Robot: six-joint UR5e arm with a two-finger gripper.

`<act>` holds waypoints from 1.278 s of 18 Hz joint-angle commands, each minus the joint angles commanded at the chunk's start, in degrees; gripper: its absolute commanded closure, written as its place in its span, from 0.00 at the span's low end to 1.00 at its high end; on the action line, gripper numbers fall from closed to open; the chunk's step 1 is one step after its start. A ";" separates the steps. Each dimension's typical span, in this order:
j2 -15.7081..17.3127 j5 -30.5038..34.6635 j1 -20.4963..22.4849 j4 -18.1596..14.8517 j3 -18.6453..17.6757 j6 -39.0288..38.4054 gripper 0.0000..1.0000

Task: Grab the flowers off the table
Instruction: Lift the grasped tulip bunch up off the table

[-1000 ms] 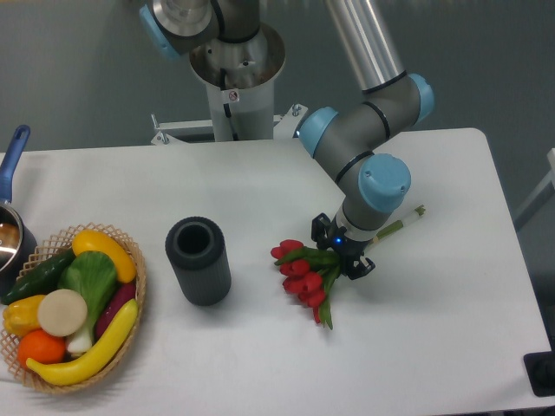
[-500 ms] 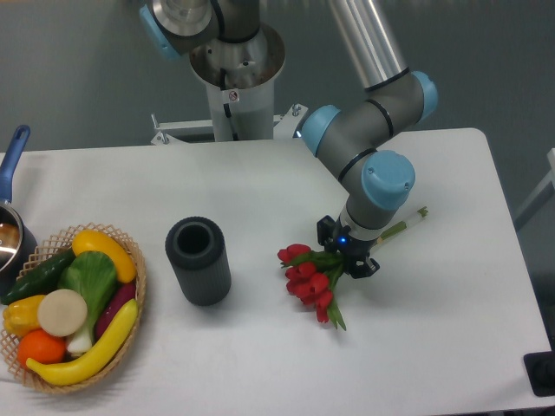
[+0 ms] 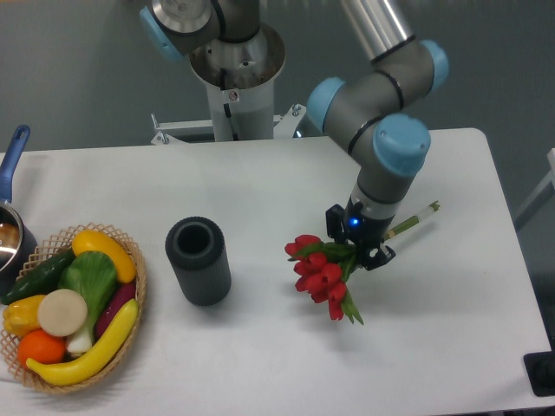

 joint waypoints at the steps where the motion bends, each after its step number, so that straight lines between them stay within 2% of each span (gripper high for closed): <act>1: 1.06 -2.99 0.44 0.09 0.00 -0.97 0.60; 5: 5.45 -11.97 0.88 0.09 0.44 -5.36 0.60; 10: 8.62 -23.92 2.90 0.26 0.53 -13.01 0.60; 16: 8.72 -38.33 5.71 1.06 0.00 -16.89 0.60; 18: 8.63 -40.72 6.07 1.06 -0.26 -16.89 0.60; 23: 8.54 -40.99 5.63 1.23 -0.18 -16.80 0.60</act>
